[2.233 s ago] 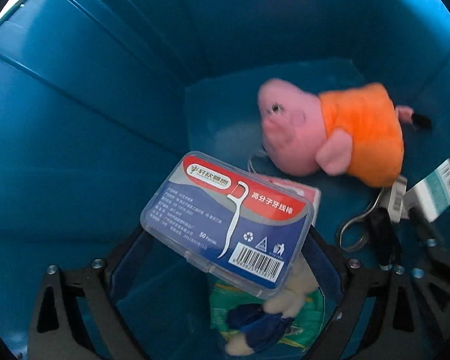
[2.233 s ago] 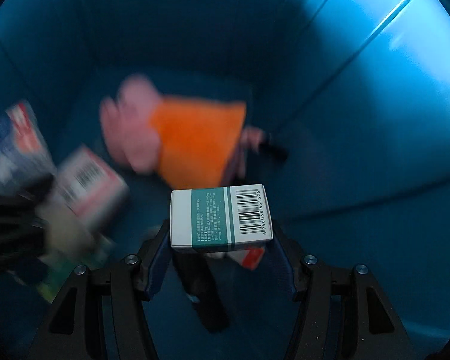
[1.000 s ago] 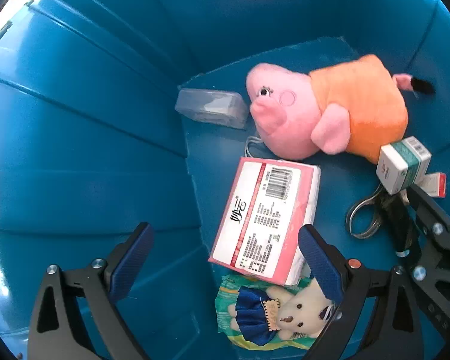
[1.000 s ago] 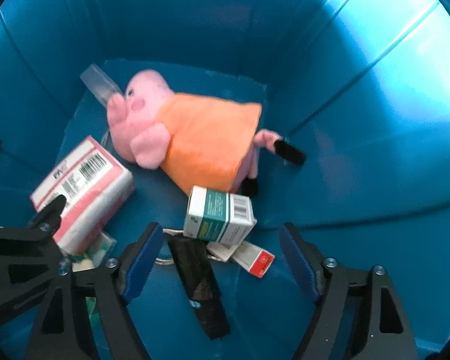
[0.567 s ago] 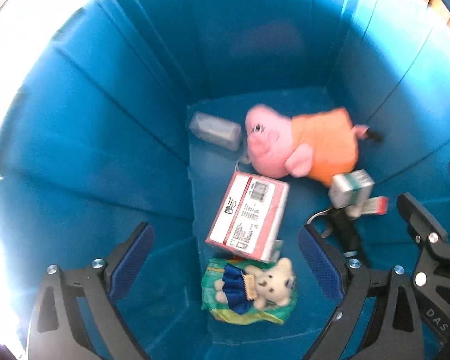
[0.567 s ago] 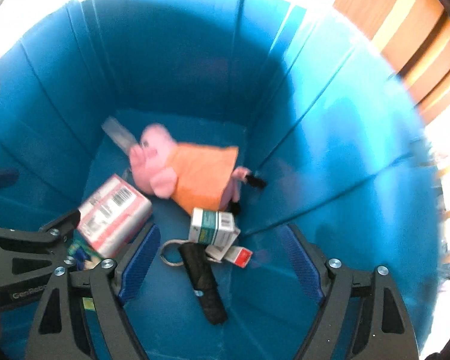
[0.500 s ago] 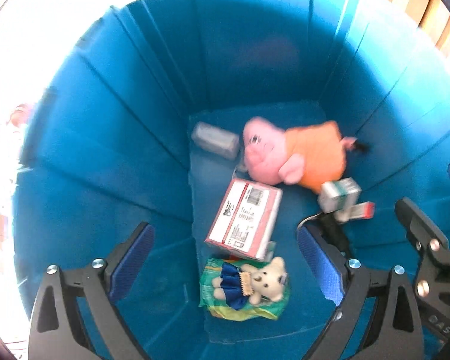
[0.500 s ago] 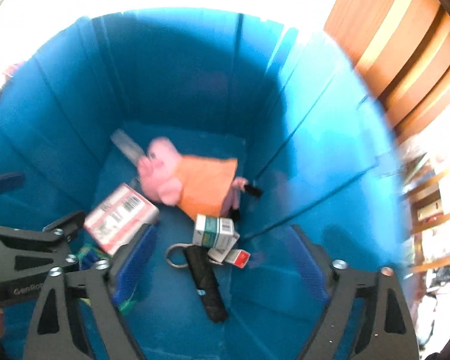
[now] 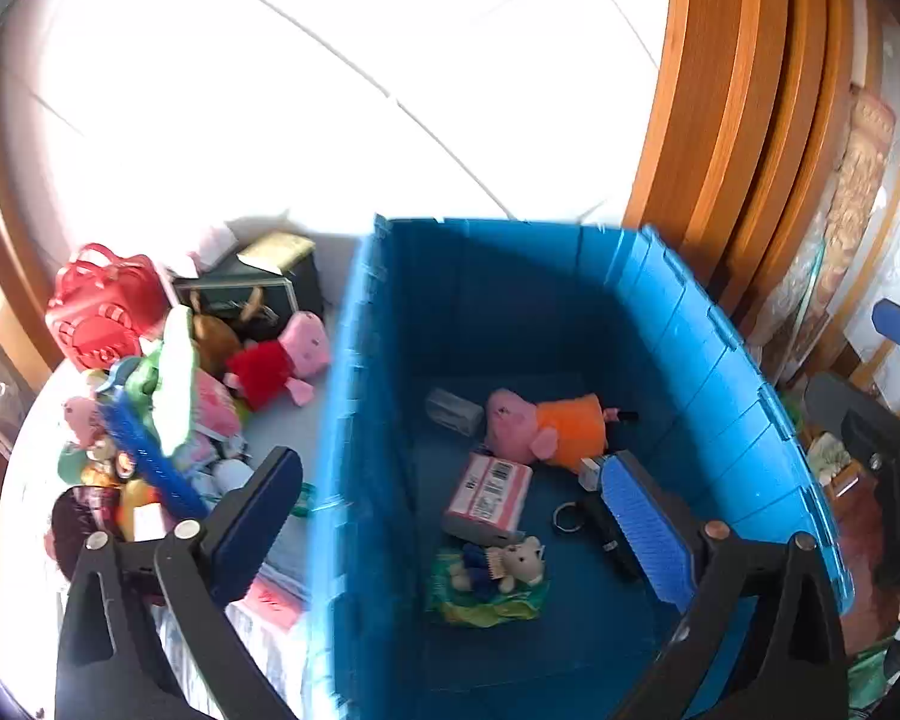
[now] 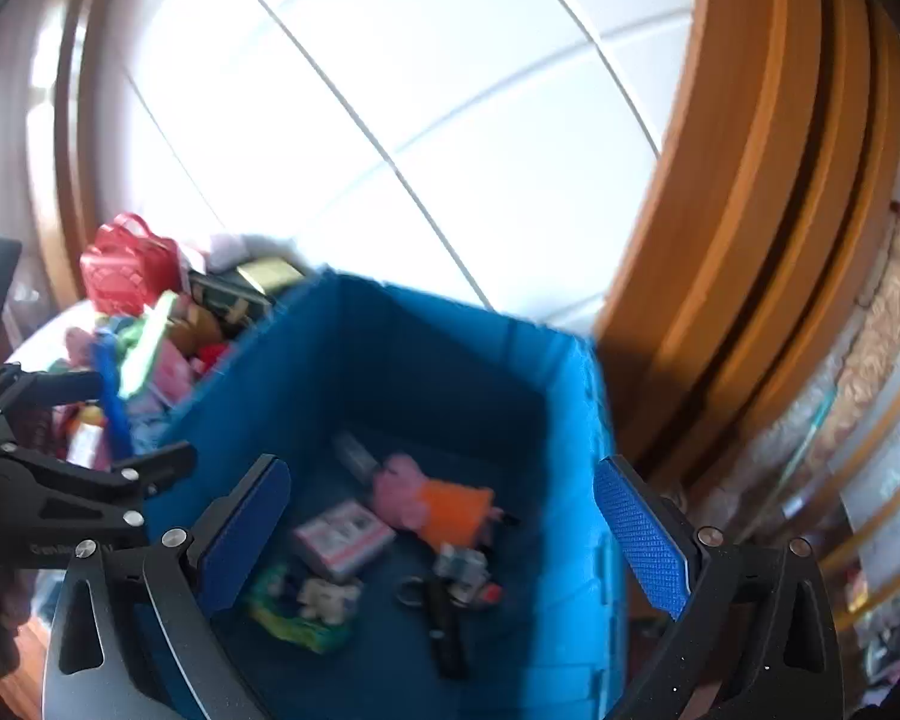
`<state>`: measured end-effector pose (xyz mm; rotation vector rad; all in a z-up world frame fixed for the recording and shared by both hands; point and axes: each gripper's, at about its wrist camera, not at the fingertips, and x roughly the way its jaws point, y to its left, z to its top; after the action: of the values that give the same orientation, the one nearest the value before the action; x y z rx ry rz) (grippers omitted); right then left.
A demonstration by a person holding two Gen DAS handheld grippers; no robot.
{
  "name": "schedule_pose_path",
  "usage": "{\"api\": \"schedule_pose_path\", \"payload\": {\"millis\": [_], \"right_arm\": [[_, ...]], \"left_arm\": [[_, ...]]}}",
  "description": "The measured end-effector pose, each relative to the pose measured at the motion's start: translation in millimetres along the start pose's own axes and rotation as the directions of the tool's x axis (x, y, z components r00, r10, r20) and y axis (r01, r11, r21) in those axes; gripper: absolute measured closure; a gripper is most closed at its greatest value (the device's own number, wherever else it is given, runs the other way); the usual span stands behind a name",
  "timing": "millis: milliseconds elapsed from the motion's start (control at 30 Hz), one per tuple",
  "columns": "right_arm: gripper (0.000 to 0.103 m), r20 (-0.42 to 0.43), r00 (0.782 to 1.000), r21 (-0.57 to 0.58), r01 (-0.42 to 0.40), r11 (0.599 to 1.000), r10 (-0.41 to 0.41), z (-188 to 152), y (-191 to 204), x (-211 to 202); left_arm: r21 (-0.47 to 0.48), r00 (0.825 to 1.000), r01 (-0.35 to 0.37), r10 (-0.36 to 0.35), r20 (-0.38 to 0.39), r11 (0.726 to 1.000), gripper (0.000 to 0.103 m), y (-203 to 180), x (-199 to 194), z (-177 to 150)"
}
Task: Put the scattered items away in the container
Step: 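Withdraw both grippers from the crate back toward the pile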
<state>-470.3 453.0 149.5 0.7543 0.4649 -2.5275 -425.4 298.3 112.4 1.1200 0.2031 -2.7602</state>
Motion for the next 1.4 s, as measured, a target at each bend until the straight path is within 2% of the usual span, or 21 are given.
{"api": "schedule_pose_path", "payload": {"millis": [100, 167, 333, 533, 700, 833, 967, 1133, 1267, 1400], "right_arm": [[0.000, 0.054, 0.998, -0.002, -0.034, 0.999, 0.034, 9.9, 24.3, -29.9], [0.000, 0.083, 0.996, -0.015, -0.026, 1.000, 0.028, 16.2, 44.7, -46.4], [0.000, 0.092, 0.995, -0.060, -0.042, 0.997, 0.048, 18.6, 118.1, -67.3], [0.000, 0.059, 0.994, -0.051, -0.091, 0.995, 0.094, 1.1, 220.0, -70.3], [0.000, 0.048, 0.996, -0.035, -0.072, 0.997, 0.074, -17.9, 300.5, -69.9], [0.000, 0.053, 0.995, -0.032, -0.081, 0.996, 0.082, -37.6, 352.2, -66.7], [0.000, 0.041, 0.995, -0.035, -0.085, 0.996, 0.086, -55.9, 388.8, -50.9], [0.000, -0.060, 0.988, -0.019, -0.145, 0.989, 0.143, -81.5, 423.4, -3.9], [0.000, -0.151, 0.973, -0.013, -0.177, 0.984, 0.173, -106.0, 445.9, 45.4], [0.000, -0.222, 0.954, 0.025, -0.199, 0.980, 0.200, -126.3, 455.1, 90.9]], "left_arm": [[-0.012, 0.999, -0.002, 0.003, 0.045, 1.000, 0.001, 22.2, -27.6, -10.6], [-0.023, 0.997, -0.003, 0.005, 0.072, 1.000, 0.001, 41.1, -45.6, -18.5], [-0.049, 0.994, -0.023, 0.028, 0.103, 0.999, 0.001, 103.2, -81.0, -42.3], [-0.066, 0.988, -0.089, 0.097, 0.123, 0.994, 0.001, 198.2, -115.2, -80.3], [-0.060, 0.977, -0.134, 0.142, 0.161, 0.989, 0.001, 274.4, -134.0, -118.0], [-0.056, 0.972, -0.145, 0.153, 0.179, 0.988, 0.001, 325.8, -139.4, -148.3], [-0.083, 0.970, -0.157, 0.169, 0.173, 0.984, 0.001, 370.6, -133.3, -173.1], [-0.156, 0.972, -0.186, 0.204, 0.112, 0.970, 0.001, 433.8, -108.9, -204.7], [-0.193, 0.961, -0.265, 0.276, 0.034, 0.945, 0.001, 476.3, -80.3, -232.0], [-0.209, 0.939, -0.339, 0.342, -0.020, 0.917, 0.001, 510.1, -51.3, -257.6]]}}
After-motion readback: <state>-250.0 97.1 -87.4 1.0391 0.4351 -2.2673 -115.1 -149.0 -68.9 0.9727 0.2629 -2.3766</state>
